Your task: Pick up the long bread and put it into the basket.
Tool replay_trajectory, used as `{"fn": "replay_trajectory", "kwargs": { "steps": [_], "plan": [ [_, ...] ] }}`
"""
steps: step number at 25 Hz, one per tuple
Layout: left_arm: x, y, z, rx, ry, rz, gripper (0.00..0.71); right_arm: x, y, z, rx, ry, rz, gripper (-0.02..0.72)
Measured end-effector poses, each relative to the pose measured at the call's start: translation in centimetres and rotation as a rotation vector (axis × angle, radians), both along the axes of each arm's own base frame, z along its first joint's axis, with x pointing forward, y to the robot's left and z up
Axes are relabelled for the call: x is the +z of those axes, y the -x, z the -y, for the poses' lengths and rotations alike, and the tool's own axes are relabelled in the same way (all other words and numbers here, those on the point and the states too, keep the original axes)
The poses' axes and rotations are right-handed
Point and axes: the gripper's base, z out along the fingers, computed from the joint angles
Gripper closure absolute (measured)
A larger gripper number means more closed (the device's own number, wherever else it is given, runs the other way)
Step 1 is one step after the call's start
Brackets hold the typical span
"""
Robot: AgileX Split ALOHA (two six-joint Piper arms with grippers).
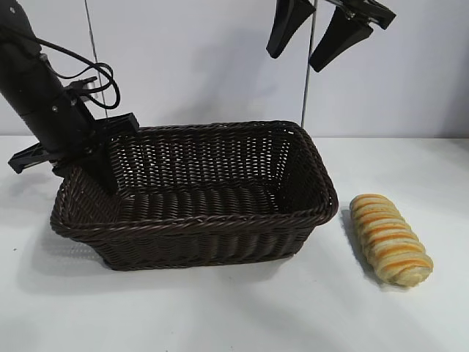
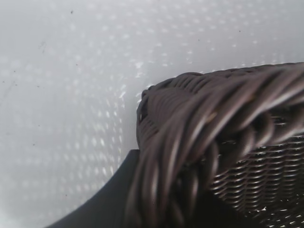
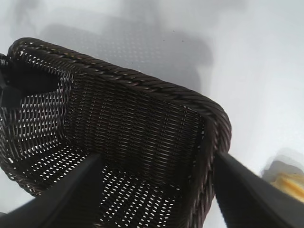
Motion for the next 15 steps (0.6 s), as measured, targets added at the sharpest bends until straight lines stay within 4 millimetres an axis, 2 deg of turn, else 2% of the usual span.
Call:
{"fn": "replay_trajectory", "kwargs": {
  "steps": [15],
  "plan": [
    [0.01,0.09,0.03,-0.004,0.002,-0.011,0.604,0.0,0.0,0.0,0.0,0.0,0.0,0.218]
  ]
}}
